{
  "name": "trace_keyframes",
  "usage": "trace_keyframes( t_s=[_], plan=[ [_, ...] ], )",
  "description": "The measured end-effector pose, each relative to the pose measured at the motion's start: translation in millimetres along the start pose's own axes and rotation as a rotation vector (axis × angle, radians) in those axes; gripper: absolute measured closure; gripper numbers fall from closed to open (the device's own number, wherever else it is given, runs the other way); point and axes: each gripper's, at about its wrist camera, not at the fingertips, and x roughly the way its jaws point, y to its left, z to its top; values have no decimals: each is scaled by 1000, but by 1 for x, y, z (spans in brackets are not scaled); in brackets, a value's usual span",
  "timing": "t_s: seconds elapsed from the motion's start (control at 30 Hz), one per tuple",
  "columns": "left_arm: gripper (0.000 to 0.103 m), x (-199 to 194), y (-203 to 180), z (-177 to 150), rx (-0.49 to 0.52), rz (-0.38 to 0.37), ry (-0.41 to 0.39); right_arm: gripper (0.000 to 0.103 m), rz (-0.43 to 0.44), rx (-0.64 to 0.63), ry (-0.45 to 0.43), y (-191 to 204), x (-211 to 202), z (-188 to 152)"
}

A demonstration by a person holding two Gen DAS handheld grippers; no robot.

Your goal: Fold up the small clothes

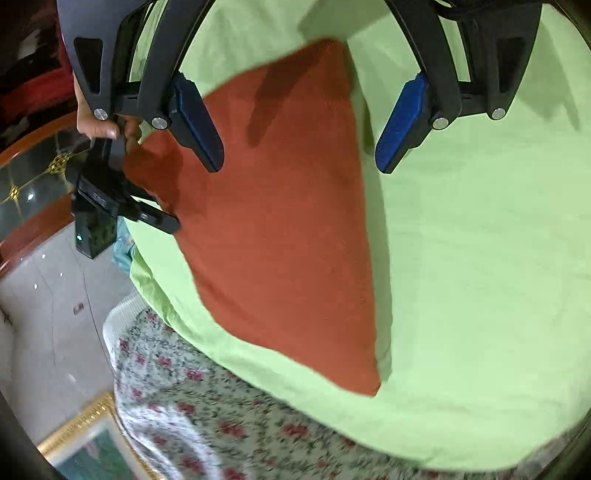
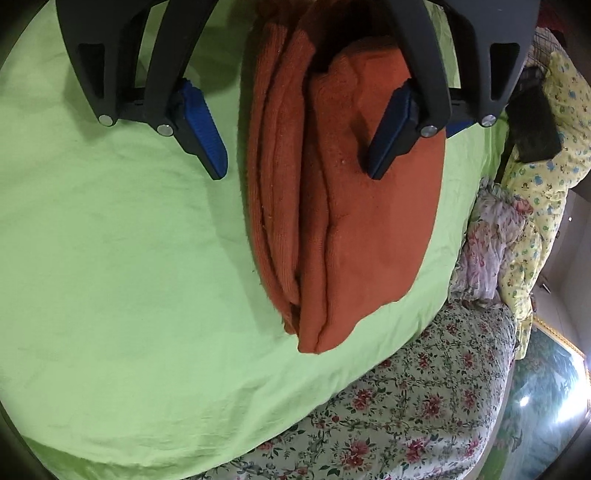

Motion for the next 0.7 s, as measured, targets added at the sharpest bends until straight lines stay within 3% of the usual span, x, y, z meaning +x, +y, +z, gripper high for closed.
trace_keyframes(
  t_s=[0.1,0.17,0.23,0.27,0.3,0.33,0.37,0.47,0.7],
  plan=[
    [18,20,7,3,-19,7,38,23,8,-12,10,3,4,4],
    [13,27,3,9,8,6,18,23,17,-27,27,7,9,6],
    [15,35,-4,12,49,2,14,23,42,-36,61,10,19,7],
    [39,38,-6,14,68,1,8,23,51,-34,72,11,23,5],
    [50,43,-6,17,80,11,16,25,54,-38,72,12,26,5],
    [60,46,-4,19,73,0,29,44,56,-45,70,14,27,5],
    [68,44,-1,20,61,-20,28,55,73,-42,81,16,29,4],
    [78,30,-3,19,74,-47,0,63,56,-40,64,25,28,-2],
    [80,-51,4,-6,99,-33,-68,70,127,-33,5,69,10,-28]
  ],
)
